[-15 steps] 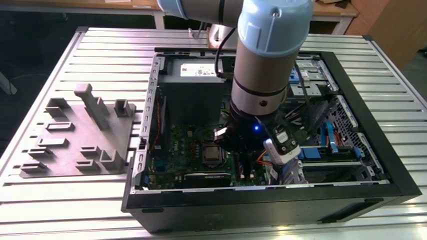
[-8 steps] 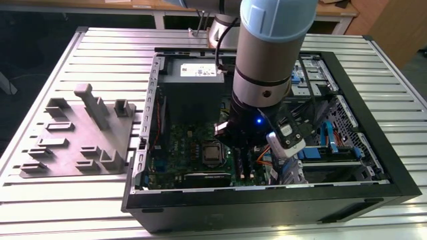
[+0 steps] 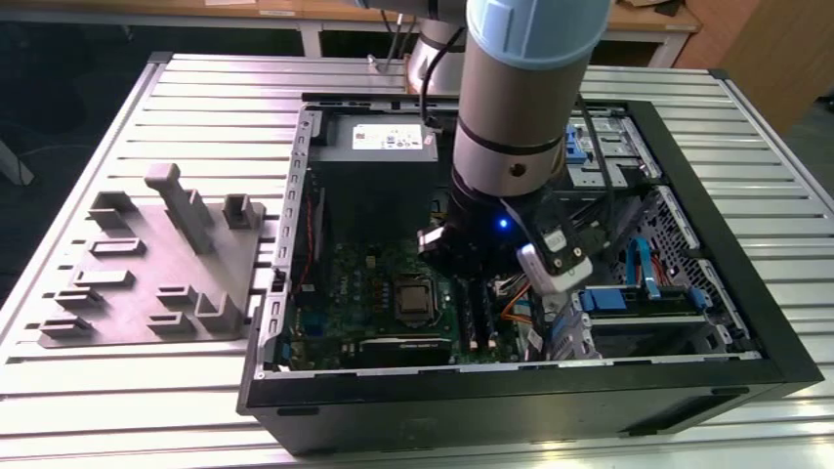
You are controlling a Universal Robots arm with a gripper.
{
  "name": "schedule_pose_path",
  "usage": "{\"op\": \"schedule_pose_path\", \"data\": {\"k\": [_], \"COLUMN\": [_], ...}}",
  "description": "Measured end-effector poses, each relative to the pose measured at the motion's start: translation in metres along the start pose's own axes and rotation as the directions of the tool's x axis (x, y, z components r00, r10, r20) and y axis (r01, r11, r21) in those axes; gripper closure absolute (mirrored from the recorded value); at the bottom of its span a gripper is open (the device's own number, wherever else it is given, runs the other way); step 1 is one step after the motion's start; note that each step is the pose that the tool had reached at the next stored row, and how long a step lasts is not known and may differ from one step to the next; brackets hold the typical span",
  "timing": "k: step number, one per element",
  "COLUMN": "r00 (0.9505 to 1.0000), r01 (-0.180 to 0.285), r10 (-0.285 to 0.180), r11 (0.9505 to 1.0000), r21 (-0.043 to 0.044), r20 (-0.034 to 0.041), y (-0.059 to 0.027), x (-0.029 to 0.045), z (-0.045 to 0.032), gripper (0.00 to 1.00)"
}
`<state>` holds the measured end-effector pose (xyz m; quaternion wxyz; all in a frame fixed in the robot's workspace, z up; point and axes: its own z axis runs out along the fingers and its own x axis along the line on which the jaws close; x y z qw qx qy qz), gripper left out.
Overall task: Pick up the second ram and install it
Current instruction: 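Press down the second ram until it locks into place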
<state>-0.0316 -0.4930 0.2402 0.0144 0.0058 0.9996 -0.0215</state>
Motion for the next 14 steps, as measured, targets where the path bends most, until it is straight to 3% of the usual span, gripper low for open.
{"op": "schedule_pose_path", "data": {"k": [5, 14], "r00": [1.0, 1.0], "r01": [0.0, 0.0], "r10": [0.0, 0.0], "r11": [1.0, 1.0], "r21": [-0.0002, -0.0002], "r20": [0.0001, 0.0001], "y": [0.0146, 0.0149], "x": [0.0002, 0.0001], "z": [-0.0004, -0.0016], "gripper": [0.9, 0.9]}}
